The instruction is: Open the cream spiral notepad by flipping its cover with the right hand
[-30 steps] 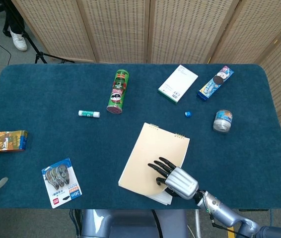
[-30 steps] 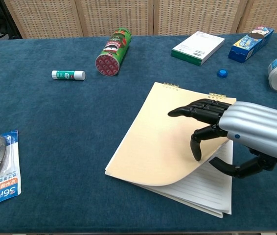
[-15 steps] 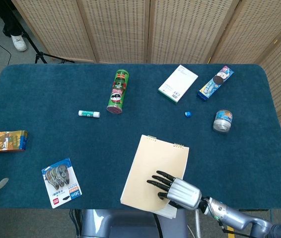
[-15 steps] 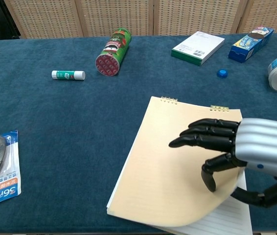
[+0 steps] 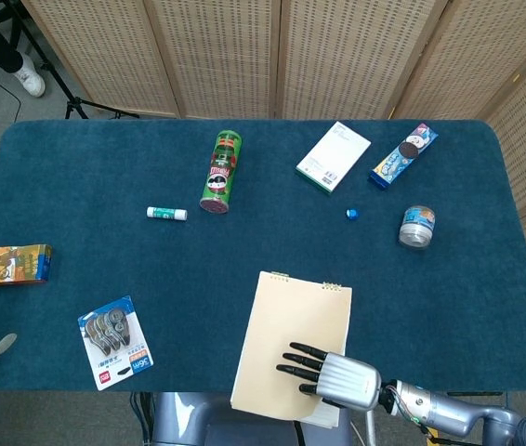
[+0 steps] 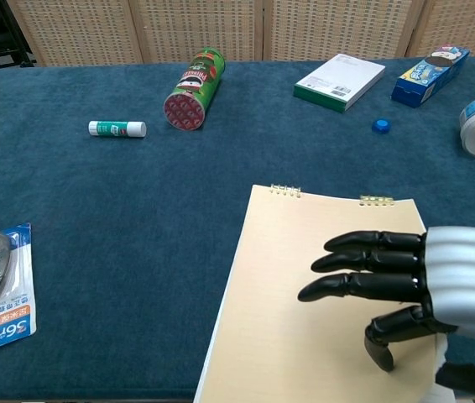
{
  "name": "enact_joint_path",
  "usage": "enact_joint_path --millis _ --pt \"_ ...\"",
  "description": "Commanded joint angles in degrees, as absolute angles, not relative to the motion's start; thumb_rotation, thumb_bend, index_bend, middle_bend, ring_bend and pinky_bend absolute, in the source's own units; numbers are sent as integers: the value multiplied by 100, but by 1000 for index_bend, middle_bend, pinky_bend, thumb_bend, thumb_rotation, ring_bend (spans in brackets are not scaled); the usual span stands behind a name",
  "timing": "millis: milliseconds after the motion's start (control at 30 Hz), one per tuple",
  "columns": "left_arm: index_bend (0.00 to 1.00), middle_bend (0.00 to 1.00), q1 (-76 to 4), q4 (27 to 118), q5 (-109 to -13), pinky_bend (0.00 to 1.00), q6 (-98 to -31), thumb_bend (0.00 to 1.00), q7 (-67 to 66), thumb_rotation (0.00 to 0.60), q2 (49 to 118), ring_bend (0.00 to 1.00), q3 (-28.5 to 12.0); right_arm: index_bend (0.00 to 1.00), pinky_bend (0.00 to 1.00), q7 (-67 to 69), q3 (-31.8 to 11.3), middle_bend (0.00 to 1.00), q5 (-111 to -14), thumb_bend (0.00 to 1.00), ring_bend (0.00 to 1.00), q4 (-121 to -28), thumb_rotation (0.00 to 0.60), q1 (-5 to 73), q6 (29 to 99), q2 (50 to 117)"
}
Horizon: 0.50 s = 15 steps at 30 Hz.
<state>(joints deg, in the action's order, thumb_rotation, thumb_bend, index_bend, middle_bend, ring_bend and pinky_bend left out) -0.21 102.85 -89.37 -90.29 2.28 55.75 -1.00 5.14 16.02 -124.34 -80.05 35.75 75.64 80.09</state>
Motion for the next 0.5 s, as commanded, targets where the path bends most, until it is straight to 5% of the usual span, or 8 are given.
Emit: enact_joint_path --millis 33,500 --pt "0 0 -24 10288 -8932 0 -9022 0 231 600 5573 0 -101 729 0 729 1493 105 -12141 646 0 -8293 600 3560 7589 7943" --pt "0 0 -24 10282 -8936 0 -9019 0 318 600 5534 0 -95 758 0 1072 452 105 -9663 646 0 -9974 600 3573 6700 7524"
